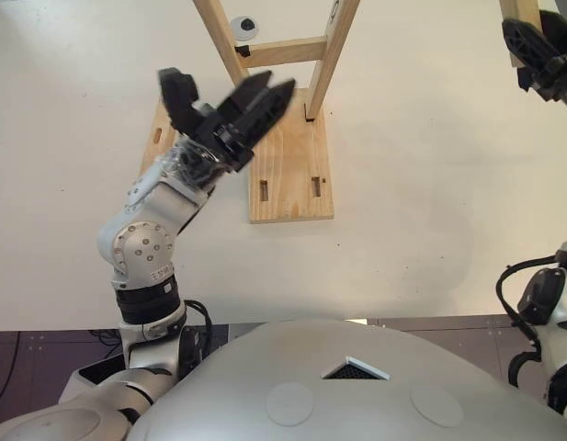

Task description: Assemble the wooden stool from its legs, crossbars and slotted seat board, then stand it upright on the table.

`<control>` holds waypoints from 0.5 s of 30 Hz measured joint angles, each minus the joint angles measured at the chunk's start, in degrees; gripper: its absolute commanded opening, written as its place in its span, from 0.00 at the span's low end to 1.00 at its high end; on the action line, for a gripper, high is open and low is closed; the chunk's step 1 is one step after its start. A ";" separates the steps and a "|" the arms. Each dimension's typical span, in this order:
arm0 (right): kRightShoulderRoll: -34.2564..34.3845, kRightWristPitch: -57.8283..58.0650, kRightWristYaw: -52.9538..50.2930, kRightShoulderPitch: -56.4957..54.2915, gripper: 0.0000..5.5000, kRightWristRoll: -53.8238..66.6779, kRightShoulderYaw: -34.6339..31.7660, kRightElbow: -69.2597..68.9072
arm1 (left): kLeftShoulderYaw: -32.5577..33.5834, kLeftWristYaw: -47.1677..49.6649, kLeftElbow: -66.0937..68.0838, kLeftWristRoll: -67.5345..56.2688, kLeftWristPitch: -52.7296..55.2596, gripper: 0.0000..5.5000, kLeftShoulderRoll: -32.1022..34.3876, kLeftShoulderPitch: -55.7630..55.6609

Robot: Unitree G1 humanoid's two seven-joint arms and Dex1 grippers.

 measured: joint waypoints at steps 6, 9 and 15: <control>-5.00 12.19 9.53 -4.78 0.37 10.00 0.19 -4.88 | -4.22 -5.73 7.22 -0.24 -1.17 0.57 0.13 -3.95; -7.51 15.72 13.58 -5.23 0.37 13.82 -0.15 -8.46 | -5.64 -7.02 10.53 0.28 -2.12 0.60 -1.40 -7.00; -8.75 19.83 16.80 -4.41 0.37 18.15 0.35 -14.69 | -6.82 -10.93 12.58 -1.13 -3.71 0.77 -3.49 -10.24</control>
